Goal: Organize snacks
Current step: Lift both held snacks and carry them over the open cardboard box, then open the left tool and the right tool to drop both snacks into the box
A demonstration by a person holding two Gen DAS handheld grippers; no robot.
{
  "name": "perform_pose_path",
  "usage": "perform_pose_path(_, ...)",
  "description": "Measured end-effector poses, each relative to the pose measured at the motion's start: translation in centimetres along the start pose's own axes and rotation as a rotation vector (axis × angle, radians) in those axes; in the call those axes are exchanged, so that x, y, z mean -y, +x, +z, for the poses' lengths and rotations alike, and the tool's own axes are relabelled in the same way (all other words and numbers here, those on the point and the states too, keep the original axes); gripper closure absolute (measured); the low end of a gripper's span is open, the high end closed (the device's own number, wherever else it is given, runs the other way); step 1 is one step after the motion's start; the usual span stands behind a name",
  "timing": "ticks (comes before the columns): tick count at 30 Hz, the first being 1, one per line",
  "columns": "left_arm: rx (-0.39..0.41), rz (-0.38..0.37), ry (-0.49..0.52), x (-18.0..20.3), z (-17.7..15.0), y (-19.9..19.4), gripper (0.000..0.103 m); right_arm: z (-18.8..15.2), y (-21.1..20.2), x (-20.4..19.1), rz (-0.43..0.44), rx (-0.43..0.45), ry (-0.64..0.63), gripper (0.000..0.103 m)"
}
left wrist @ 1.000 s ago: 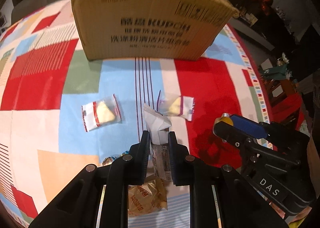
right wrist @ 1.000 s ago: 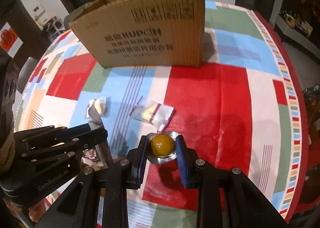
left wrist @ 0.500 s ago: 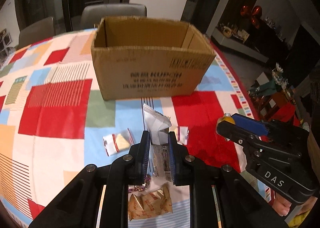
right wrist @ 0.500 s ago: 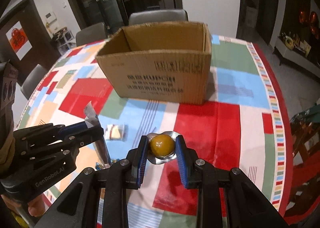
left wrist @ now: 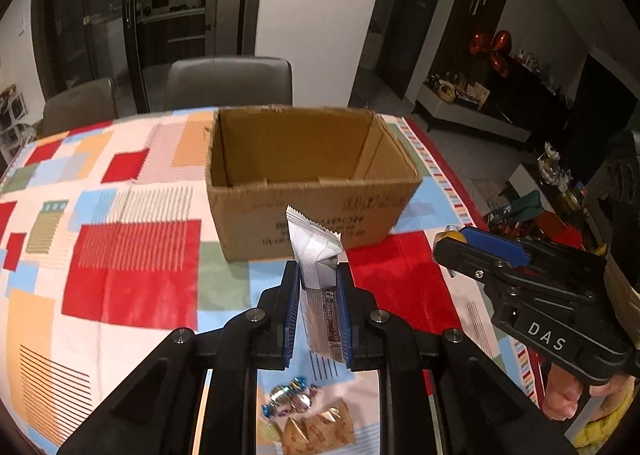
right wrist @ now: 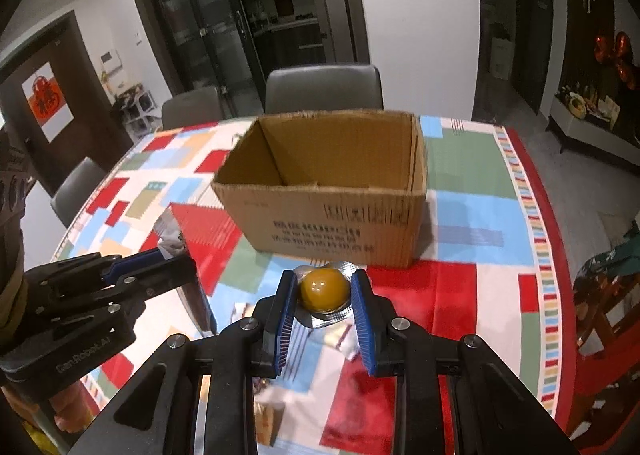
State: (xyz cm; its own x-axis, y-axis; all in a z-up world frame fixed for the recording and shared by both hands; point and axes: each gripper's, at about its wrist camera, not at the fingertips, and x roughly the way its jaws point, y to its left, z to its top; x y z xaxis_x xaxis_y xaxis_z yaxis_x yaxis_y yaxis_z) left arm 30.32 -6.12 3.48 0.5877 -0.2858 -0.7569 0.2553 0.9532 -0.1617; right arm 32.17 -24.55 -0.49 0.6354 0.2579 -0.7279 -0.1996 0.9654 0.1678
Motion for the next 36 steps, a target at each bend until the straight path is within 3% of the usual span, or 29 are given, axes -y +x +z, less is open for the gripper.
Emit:
perform_pose_path(23, 0.160, 0.007, 0.071, -1.4, 8.4, 0.2, 0.084, 7.9, 2.2, 0.4, 0.031, 0.103, -0.017, 0.074)
perform_pose_path(36, 0.110, 0.078, 0.127, -2.2, 12.3, 6.8, 0.084, 9.9, 6.7, 1.6, -0.002, 0.069, -0.014, 0.074)
